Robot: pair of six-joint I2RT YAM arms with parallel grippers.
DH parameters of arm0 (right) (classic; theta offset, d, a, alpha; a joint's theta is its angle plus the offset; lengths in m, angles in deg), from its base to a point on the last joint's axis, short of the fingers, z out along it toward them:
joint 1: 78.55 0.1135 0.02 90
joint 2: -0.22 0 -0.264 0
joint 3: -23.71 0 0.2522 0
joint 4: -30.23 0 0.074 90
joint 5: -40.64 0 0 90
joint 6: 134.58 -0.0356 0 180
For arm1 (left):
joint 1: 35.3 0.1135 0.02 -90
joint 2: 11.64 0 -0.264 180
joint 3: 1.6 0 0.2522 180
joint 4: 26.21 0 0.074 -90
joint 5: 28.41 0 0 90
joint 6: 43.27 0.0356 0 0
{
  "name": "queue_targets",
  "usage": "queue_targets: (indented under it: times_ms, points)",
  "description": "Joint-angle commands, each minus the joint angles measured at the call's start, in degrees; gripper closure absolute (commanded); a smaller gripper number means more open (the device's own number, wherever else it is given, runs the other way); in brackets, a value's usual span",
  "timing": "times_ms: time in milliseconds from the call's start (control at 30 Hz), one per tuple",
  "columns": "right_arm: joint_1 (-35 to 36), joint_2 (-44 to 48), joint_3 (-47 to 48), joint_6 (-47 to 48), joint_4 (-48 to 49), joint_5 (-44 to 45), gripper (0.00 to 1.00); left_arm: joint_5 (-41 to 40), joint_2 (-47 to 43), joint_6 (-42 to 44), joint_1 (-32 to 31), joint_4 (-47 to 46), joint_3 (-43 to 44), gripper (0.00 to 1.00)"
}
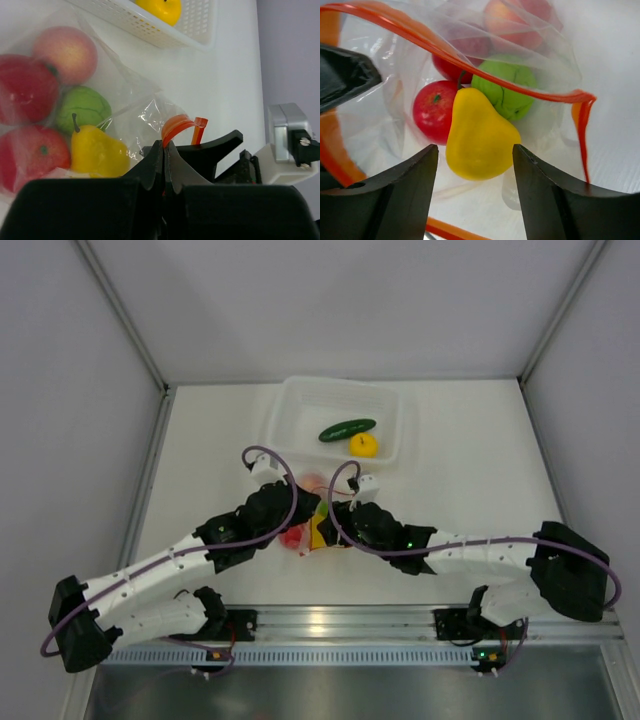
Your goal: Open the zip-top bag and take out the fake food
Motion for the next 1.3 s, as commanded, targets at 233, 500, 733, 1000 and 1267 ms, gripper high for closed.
queue_targets:
  times_ms: [233,500,733,1000,1267]
  points:
    - [0.79,-12.58,4.72,0.11,10.68,0.63,0.29,2.07,2.43,0.79,-0.06,-4.69,-0.6,1.0]
    - [0.7,-19.61,5.42,3.36,13.66,-1.57,0.17,2.78,3.85,0.8,0.03,-4.6,-0.77,1.0]
    - [-0.53,-21.03,3.31,3.63,19.12,-2.19,0.35,2.7,3.67,1.33,-0.06,-4.6,-1.12,1.0]
    - [-0.44,-16.55,1.38,6.17,19.03,-1.84,0.53,1.21,3.67,1.24,-0.06,-4.51,-1.91,1.0]
    - [0.61,-8.37,-1.61,6.35,15.35,-1.05,0.53,-1.52,3.85,0.54,0.03,-4.51,-2.7,1.0]
